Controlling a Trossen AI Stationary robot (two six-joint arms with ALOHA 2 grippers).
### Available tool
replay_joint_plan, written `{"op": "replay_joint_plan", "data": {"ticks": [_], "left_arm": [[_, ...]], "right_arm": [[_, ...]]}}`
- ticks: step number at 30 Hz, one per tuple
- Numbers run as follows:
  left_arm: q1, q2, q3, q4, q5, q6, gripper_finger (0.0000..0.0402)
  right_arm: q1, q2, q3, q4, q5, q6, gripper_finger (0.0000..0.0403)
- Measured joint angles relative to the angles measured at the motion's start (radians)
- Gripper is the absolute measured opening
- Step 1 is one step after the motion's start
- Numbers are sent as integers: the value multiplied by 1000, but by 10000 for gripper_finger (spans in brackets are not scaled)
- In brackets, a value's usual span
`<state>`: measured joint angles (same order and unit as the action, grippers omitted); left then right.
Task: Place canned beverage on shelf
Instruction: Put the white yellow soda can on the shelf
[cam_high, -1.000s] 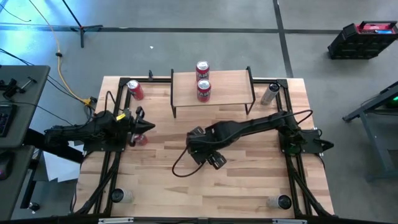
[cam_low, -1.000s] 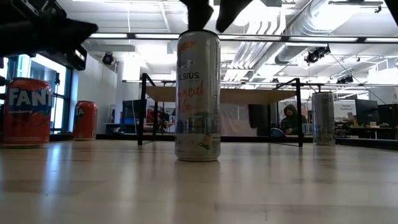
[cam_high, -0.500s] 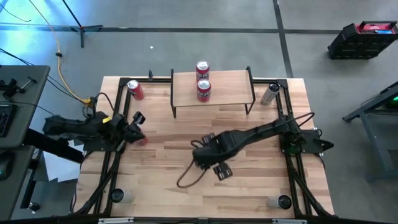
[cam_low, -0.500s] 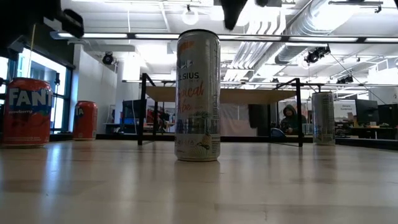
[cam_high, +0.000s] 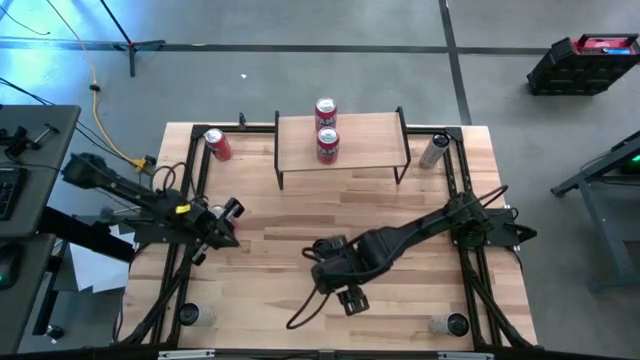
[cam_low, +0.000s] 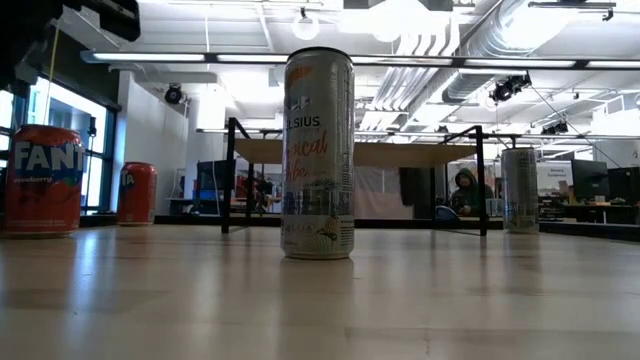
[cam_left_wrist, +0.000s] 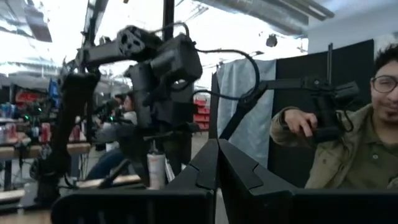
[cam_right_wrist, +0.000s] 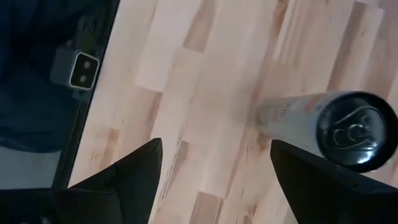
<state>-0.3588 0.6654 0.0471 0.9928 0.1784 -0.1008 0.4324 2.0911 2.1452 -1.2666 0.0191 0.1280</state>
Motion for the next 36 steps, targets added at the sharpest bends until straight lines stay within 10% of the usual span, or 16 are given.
{"op": "replay_joint_plan", "data": {"ticks": [13, 27, 36], "left_arm": [[-55, 382, 166, -4, -53, 26, 3], [-54, 521, 166, -1, -139, 38, 4], [-54, 599, 166, -3, -304, -19, 78]], "right_arm": [[0, 83, -2, -31, 13, 3, 284], [-52, 82, -2, -110, 138, -14, 284], [-75, 82, -2, -109, 249, -42, 284]]}}
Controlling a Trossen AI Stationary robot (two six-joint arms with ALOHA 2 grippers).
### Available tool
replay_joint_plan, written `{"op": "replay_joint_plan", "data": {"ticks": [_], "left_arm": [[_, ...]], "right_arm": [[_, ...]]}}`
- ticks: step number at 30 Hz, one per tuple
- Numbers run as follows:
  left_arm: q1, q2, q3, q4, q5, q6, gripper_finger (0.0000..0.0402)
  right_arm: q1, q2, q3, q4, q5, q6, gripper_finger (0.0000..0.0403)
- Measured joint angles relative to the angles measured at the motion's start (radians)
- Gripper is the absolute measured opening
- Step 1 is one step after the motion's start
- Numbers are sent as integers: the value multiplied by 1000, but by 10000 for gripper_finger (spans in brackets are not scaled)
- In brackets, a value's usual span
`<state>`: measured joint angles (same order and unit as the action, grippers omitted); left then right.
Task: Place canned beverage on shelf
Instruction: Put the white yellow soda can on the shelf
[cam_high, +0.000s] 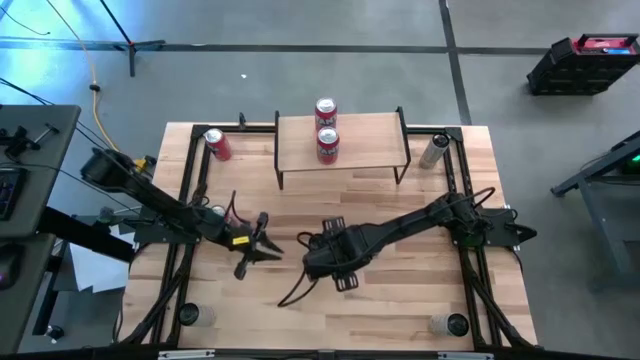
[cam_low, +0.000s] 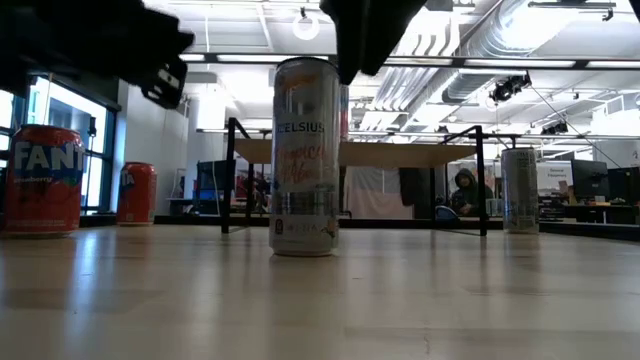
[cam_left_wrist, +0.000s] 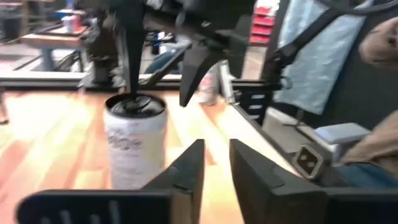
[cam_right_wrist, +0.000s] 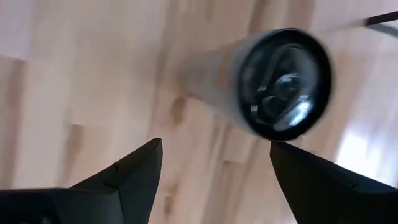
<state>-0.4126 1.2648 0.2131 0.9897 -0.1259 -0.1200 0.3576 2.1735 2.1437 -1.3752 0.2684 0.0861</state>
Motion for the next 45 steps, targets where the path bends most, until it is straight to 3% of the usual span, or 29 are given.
{"op": "replay_joint_plan", "data": {"ticks": [9, 15, 19, 34, 45], "left_arm": [[8, 45, 1, 0, -197, -12, 210], [30, 132, 93, -3, -207, -59, 291], [35, 181, 171, -59, -207, 8, 325], [94, 186, 223, -126, -171, -46, 337], [95, 255, 250, -124, -171, -6, 337]], "right_arm": [[26, -13, 2, -143, 131, 67, 284], [62, -16, 2, -195, 160, 212, 282], [102, -27, 1, -195, 141, 268, 272], [257, -67, 2, -196, 151, 494, 256], [286, -67, 2, -196, 204, 528, 256]]}}
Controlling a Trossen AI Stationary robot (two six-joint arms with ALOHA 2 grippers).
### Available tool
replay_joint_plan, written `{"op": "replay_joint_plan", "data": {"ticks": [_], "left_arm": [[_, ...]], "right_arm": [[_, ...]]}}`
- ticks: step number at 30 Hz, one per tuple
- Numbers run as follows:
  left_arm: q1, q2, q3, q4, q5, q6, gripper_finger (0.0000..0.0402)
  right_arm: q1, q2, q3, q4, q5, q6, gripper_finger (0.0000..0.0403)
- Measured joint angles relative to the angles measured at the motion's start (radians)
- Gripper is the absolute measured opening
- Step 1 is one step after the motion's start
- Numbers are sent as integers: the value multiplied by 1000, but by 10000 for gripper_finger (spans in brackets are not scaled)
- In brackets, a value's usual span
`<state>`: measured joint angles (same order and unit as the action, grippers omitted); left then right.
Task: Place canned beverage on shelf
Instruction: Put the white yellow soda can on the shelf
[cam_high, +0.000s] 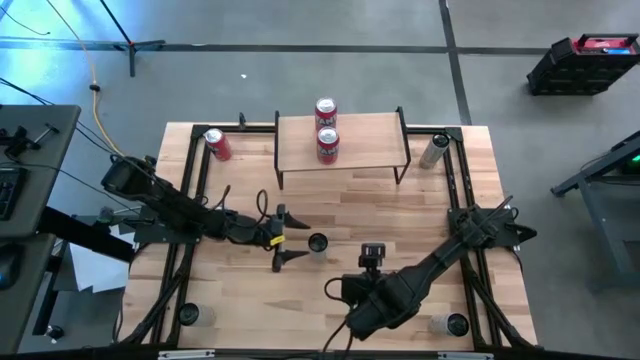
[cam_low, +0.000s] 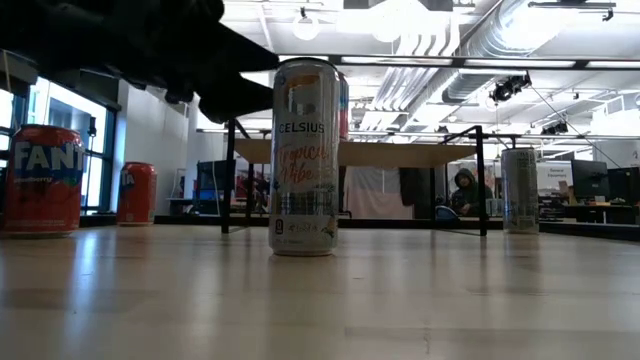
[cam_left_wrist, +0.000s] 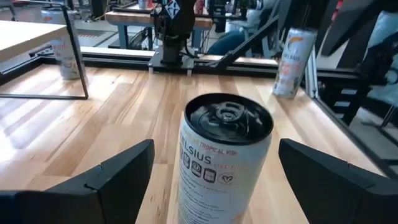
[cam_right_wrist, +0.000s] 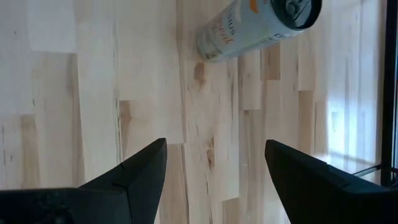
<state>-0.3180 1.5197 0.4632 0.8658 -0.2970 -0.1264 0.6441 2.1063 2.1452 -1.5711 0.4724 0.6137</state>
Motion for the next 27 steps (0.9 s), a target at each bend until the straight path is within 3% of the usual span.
{"op": "replay_joint_plan", "data": {"ticks": [14, 23, 27], "left_arm": [[5, 186, 154, -1, 0, 87, 337], [5, 160, 160, 1, 7, 86, 335], [11, 153, 161, -7, 24, 62, 308]], "right_arm": [[-5, 0, 0, 0, 9, 18, 256], [-3, 1, 0, 0, 21, 19, 256], [-3, 1, 0, 0, 32, 19, 256]]}}
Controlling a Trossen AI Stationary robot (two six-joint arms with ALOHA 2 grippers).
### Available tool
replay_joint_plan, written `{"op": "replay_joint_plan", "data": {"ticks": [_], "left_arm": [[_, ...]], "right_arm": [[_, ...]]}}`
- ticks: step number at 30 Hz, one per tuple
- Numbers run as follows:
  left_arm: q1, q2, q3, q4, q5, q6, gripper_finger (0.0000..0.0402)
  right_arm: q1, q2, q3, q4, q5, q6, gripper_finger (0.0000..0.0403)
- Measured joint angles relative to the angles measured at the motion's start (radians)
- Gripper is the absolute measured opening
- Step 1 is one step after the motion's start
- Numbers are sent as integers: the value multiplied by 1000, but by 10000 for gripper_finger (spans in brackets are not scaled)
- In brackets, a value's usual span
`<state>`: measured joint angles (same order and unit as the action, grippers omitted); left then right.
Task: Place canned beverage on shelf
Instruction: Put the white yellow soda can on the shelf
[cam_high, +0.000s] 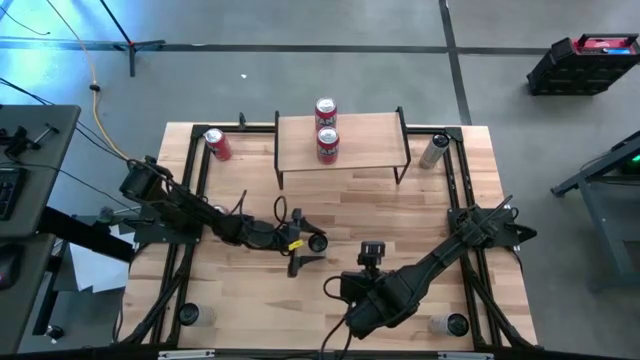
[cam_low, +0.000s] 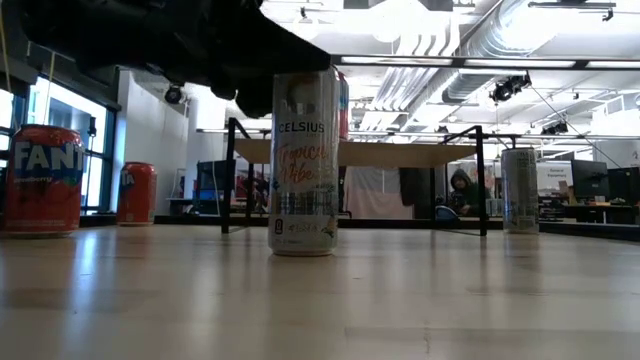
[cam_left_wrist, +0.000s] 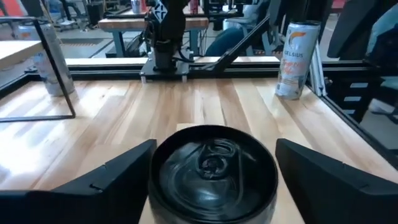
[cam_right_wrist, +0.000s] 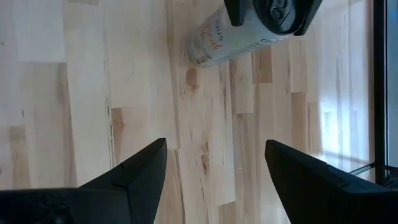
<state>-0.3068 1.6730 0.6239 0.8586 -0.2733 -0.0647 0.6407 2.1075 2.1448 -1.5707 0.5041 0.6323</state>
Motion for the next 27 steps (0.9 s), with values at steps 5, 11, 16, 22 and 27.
{"op": "replay_joint_plan", "data": {"ticks": [5, 11, 16, 22, 27], "left_arm": [[0, -1, 0, -19, 32, -11, 249], [-1, -2, 0, -22, 12, -1, 241], [0, -29, -2, -52, -25, 5, 243], [-1, -224, -1, -214, -26, 15, 242], [21, -449, 20, -428, -14, -3, 242]], "right_arm": [[0, 0, 0, 0, 0, -1, 256], [0, 0, 0, 0, 0, -2, 256], [0, 0, 0, 0, -5, -20, 256], [1, 0, 0, 0, -7, -102, 256], [-4, 0, 0, 0, 4, -138, 256]]}}
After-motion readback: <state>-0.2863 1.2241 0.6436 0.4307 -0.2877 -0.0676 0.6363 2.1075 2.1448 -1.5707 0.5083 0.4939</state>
